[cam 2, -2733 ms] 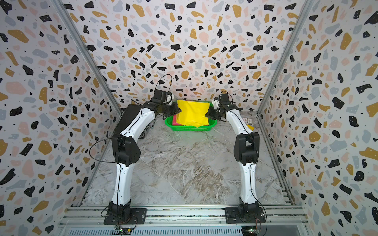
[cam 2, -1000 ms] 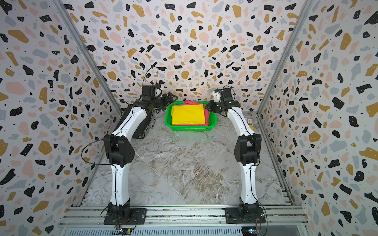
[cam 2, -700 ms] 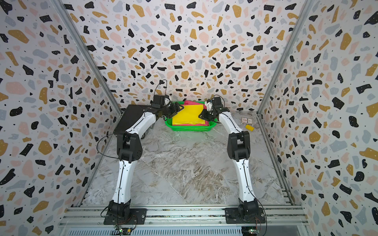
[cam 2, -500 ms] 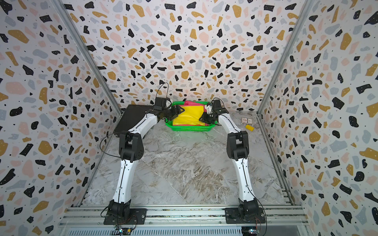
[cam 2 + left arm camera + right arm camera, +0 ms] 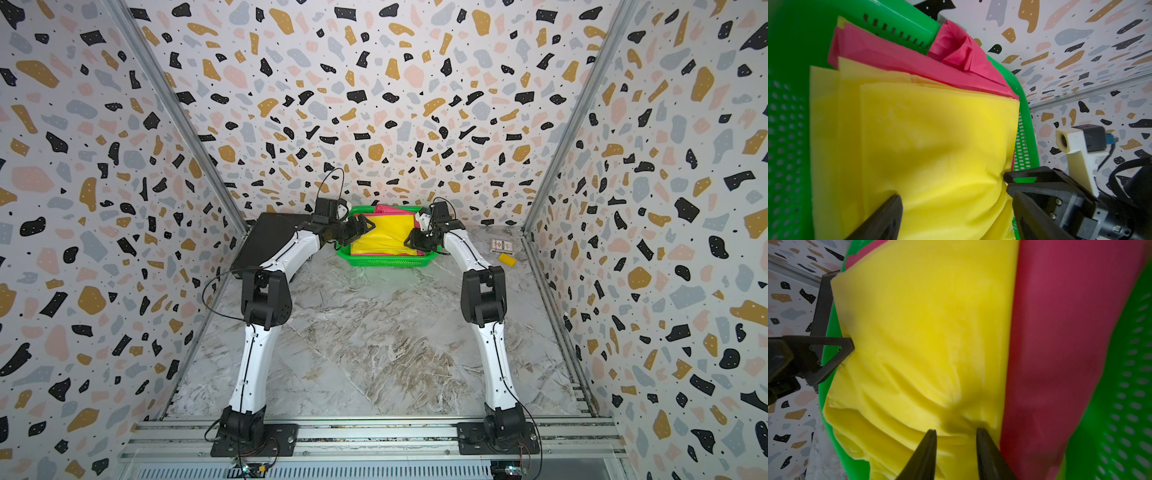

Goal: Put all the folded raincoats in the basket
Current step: Place the raincoat in the basket, then reset both arms

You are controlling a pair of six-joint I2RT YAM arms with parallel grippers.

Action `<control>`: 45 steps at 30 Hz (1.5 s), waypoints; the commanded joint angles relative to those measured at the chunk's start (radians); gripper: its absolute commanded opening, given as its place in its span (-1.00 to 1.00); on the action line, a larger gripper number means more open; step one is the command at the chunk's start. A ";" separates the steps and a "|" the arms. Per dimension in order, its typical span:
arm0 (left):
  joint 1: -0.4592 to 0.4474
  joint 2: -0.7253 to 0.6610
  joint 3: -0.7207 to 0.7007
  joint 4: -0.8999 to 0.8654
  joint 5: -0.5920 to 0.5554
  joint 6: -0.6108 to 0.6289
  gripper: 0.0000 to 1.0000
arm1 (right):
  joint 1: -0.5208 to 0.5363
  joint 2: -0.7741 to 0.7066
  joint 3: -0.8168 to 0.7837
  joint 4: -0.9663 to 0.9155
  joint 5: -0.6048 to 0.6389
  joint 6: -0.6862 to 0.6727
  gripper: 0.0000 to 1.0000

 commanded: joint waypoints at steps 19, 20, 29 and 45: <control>-0.001 -1.066 -1.246 0.521 -0.705 0.223 0.99 | -0.004 -1.067 -1.164 0.319 0.588 -0.242 1.00; -0.001 -1.096 -1.281 0.503 -0.712 0.250 0.99 | -0.004 -1.113 -1.226 0.350 0.625 -0.251 1.00; -0.004 -1.446 -1.721 0.512 -1.023 0.330 0.99 | -0.004 -1.371 -1.621 0.643 1.102 -0.242 1.00; -0.003 -1.283 -1.965 1.008 -1.109 0.571 0.99 | -0.006 -1.256 -1.853 1.038 1.110 -0.293 1.00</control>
